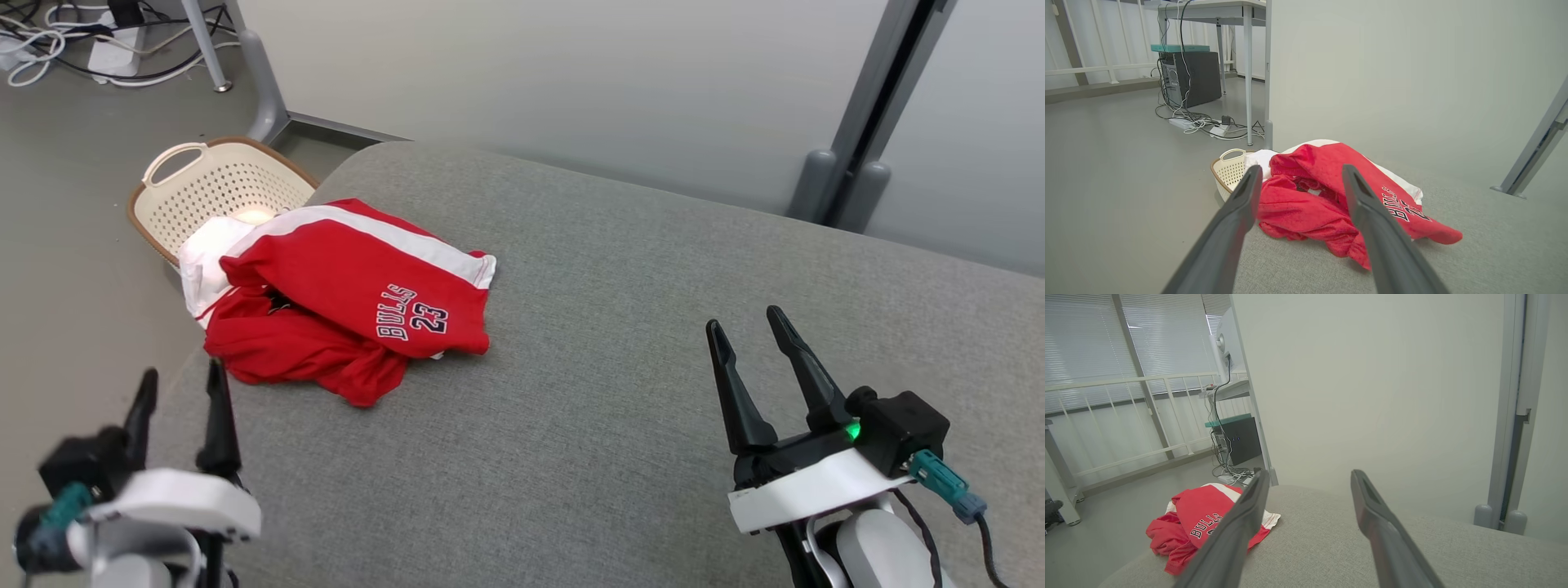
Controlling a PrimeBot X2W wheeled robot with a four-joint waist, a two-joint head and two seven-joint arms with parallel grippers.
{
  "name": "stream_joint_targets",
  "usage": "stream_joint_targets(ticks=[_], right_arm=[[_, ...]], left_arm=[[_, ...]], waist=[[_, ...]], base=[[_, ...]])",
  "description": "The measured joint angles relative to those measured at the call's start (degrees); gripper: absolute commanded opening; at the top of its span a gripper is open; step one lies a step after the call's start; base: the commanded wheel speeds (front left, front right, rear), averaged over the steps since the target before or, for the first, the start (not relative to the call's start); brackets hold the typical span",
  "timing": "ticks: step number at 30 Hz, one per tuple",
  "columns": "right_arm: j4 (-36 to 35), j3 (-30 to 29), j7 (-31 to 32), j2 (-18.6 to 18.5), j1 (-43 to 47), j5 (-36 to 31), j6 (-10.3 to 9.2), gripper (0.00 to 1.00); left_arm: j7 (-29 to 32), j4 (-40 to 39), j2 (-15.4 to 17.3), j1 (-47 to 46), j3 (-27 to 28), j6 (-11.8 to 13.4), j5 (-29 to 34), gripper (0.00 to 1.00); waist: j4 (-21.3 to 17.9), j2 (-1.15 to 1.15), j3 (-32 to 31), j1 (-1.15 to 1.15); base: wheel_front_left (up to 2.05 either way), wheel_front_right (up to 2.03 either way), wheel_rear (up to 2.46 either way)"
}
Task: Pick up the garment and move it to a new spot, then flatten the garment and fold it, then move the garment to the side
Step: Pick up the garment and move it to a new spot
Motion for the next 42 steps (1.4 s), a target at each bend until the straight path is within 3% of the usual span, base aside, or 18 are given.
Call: stream_joint_targets(ticks=[11,19,31,41,42], right_arm=[[-1.63,1.77,-0.1,-1.05,-1.62,-0.38,0.0,1.0],[-1.91,2.78,-0.14,-1.72,-4.24,-0.34,0.0,1.0],[-2.02,3.69,-0.14,-2.57,-7.47,0.09,0.0,1.0],[-1.81,3.91,-0.14,-3.0,-8.32,0.49,0.0,1.0],[-1.78,3.96,-0.14,-3.03,-8.32,0.49,0.0,1.0]], left_arm=[[20.33,0.96,8.77,-13.86,1.56,-2.44,-7.01,1.0],[32.32,12.46,15.36,-23.37,1.89,-3.52,-13.74,1.0],[37.09,31.5,23.2,-30.89,2.47,-3.57,-15.77,1.0],[37.86,43.11,24.24,-31.55,1.82,-3.59,-16.92,1.0],[37.45,43.75,24.25,-31.55,1.81,-3.6,-17.13,0.68]], waist=[[-4.84,0.0,2.06,0.0],[-10.3,0.0,5.39,0.0],[-19.58,0.0,10.3,0.0],[-24.36,0.0,11.08,0.0],[-24.49,0.0,11.02,0.0]], base=[[0.0,0.0,0.0],[0.0,0.0,0.0],[0.0,0.0,0.0],[0.0,0.0,0.0],[0.0,0.0,0.0]])
